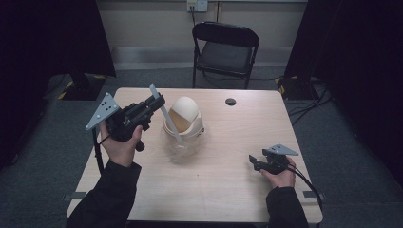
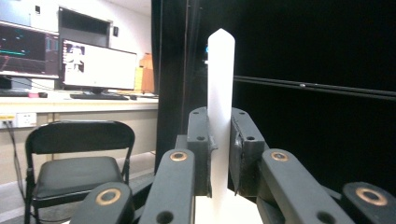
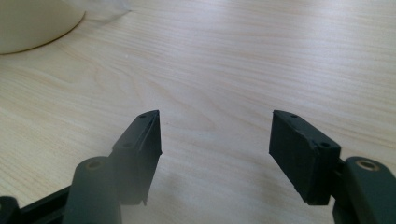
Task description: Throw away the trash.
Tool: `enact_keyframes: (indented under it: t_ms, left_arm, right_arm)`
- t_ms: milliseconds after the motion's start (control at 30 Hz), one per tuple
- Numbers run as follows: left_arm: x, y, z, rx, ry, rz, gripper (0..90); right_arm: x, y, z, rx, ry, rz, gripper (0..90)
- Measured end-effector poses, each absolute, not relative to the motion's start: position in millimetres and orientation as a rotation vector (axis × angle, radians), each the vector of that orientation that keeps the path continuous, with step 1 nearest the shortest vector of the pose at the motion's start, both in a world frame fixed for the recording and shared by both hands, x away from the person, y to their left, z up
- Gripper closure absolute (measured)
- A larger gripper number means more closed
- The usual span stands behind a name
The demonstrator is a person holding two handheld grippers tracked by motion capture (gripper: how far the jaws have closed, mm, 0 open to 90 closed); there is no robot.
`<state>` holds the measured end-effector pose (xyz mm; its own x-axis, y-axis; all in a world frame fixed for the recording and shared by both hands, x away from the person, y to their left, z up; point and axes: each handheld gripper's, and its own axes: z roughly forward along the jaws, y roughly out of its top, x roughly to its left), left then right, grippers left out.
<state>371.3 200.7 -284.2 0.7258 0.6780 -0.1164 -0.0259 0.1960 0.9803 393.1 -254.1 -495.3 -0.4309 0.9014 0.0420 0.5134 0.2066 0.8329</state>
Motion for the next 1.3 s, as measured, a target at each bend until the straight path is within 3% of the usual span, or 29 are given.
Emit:
enact_keyframes:
  t_ms: [700, 1300]
  left_arm:
    - [402, 206, -282, 1.295, 0.644, 0.642, 80.5]
    - [426, 199, -320, 1.369, 0.689, 0.656, 80.4]
  right_arm:
    - [397, -253, -499, 1.342, 2.132, 0.991, 32.4]
    - [397, -251, -499, 1.319, 2.15, 0.977, 30.3]
